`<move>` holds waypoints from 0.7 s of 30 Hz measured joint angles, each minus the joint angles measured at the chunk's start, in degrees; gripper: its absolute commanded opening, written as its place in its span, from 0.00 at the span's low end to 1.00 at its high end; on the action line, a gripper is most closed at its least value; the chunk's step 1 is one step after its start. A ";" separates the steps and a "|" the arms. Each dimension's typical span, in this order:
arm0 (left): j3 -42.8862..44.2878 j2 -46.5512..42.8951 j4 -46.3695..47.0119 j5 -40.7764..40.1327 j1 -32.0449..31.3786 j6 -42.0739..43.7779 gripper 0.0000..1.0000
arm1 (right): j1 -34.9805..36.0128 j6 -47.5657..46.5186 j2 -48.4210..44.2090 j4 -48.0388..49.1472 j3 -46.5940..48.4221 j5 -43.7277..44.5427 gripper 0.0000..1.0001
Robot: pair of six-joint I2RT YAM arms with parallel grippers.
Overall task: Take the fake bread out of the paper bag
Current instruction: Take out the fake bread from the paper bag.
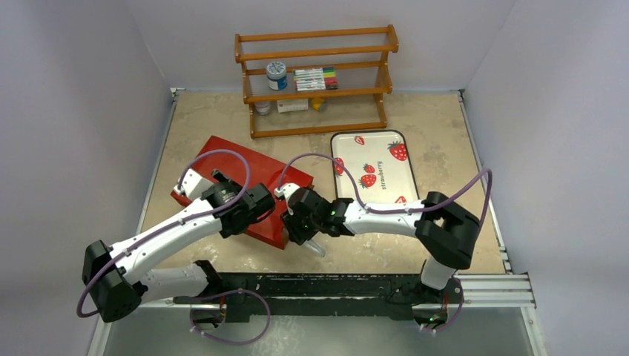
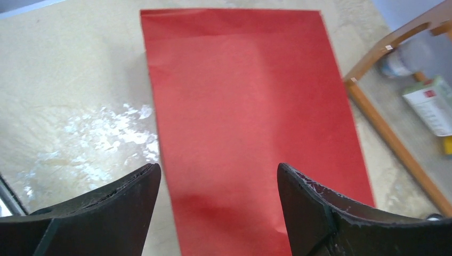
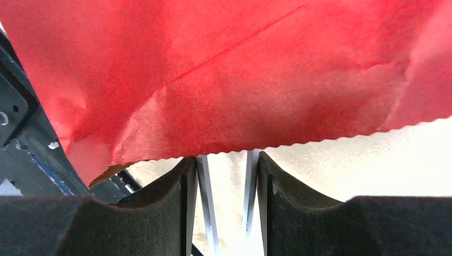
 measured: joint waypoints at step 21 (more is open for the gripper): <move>-19.71 0.09 11.93 9.42 9.27 -1.07 0.85 | -1.29 -4.42 6.58 1.99 2.58 -1.57 0.53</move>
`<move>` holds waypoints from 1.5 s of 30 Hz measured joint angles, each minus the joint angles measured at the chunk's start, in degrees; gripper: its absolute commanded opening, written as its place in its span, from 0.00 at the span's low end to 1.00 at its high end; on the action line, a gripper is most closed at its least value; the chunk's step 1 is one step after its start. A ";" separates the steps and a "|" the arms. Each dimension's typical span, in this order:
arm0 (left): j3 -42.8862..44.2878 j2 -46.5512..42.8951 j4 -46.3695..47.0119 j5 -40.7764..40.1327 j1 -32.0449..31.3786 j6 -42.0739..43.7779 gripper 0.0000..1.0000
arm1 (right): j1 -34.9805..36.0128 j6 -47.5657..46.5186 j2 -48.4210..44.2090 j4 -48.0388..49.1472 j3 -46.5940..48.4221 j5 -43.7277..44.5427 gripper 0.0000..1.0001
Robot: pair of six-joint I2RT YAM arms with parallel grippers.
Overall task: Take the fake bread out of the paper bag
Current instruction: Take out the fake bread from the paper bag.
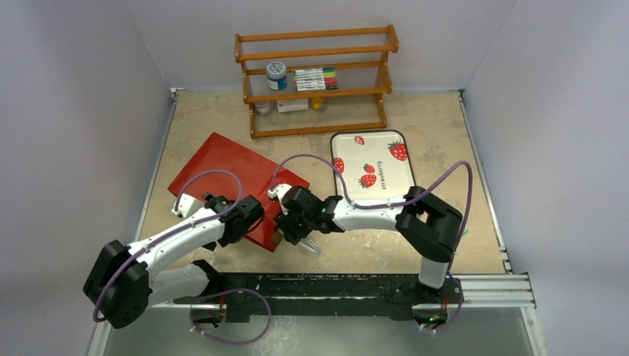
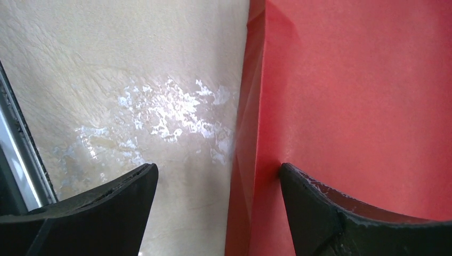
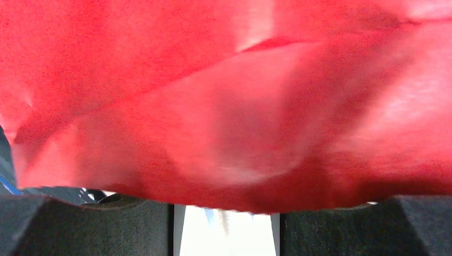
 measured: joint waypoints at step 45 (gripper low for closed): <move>4.61 0.50 21.44 -19.30 10.05 -0.42 0.81 | 0.85 -0.02 -1.84 -10.29 13.94 5.40 0.12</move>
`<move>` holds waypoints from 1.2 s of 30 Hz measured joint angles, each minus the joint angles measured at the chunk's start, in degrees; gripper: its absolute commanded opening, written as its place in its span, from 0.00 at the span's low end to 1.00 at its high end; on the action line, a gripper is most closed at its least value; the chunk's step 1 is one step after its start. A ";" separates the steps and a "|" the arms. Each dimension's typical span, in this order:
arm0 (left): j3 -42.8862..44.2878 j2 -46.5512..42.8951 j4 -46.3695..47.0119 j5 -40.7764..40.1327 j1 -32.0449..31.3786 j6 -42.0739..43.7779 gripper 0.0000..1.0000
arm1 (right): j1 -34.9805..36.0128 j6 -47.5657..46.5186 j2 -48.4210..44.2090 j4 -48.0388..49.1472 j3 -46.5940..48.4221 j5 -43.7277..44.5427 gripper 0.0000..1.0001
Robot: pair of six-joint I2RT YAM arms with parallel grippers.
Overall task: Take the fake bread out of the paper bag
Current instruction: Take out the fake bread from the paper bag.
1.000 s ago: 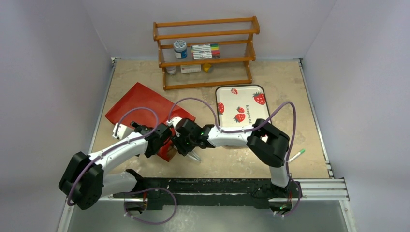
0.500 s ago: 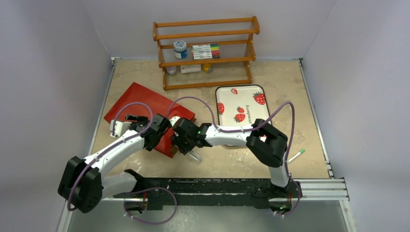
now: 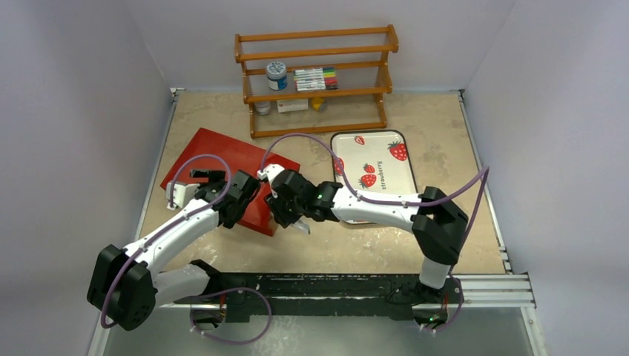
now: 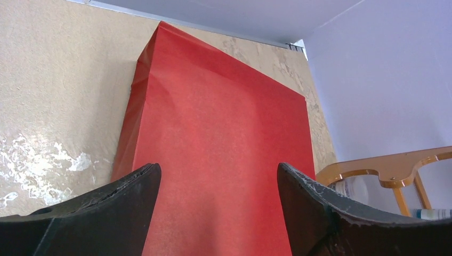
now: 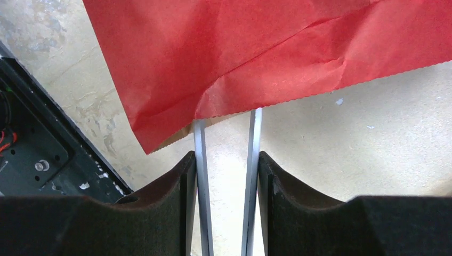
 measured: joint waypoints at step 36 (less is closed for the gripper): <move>0.00 -2.19 1.49 0.13 0.00 0.00 0.84 | 0.09 -0.87 7.76 20.63 -10.40 -1.88 0.56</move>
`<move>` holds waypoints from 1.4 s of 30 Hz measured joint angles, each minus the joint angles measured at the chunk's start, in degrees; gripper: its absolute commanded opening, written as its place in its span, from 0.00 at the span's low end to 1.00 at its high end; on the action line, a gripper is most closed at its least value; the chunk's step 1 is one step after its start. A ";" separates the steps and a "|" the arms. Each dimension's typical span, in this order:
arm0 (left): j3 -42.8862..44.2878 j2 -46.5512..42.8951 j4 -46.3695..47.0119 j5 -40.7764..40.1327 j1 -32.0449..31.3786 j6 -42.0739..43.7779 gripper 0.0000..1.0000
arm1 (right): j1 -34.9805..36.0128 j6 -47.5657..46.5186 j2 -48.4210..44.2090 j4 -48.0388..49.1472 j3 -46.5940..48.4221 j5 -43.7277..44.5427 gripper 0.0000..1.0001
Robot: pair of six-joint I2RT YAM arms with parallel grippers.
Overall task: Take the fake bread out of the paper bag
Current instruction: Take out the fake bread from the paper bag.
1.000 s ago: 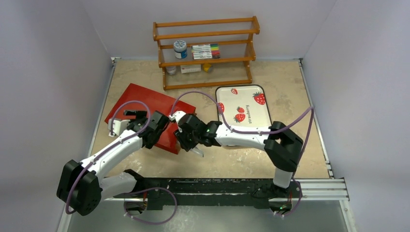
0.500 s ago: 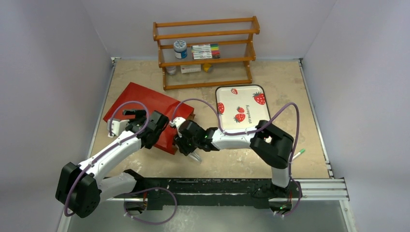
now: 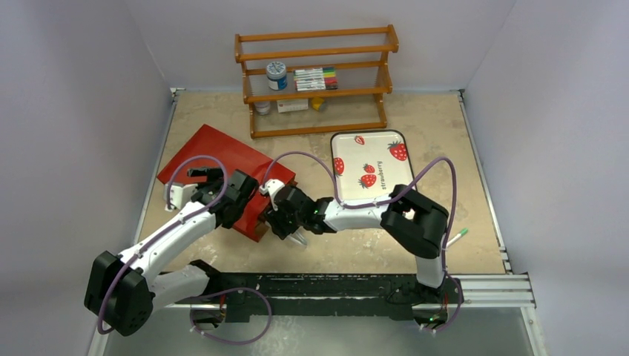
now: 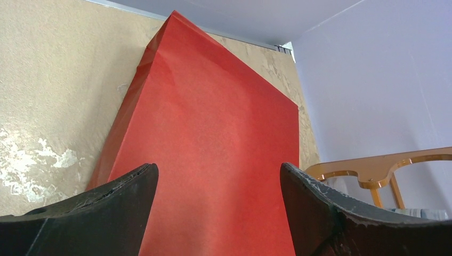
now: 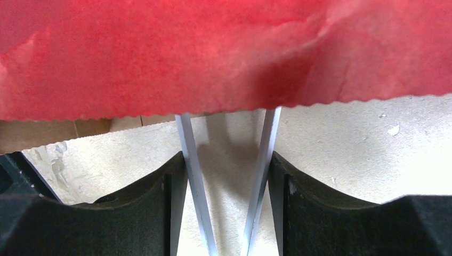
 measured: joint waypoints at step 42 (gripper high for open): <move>2.38 -1.99 -2.01 -1.84 0.35 0.00 0.85 | 4.92 -1.88 6.47 -9.70 12.17 4.22 0.03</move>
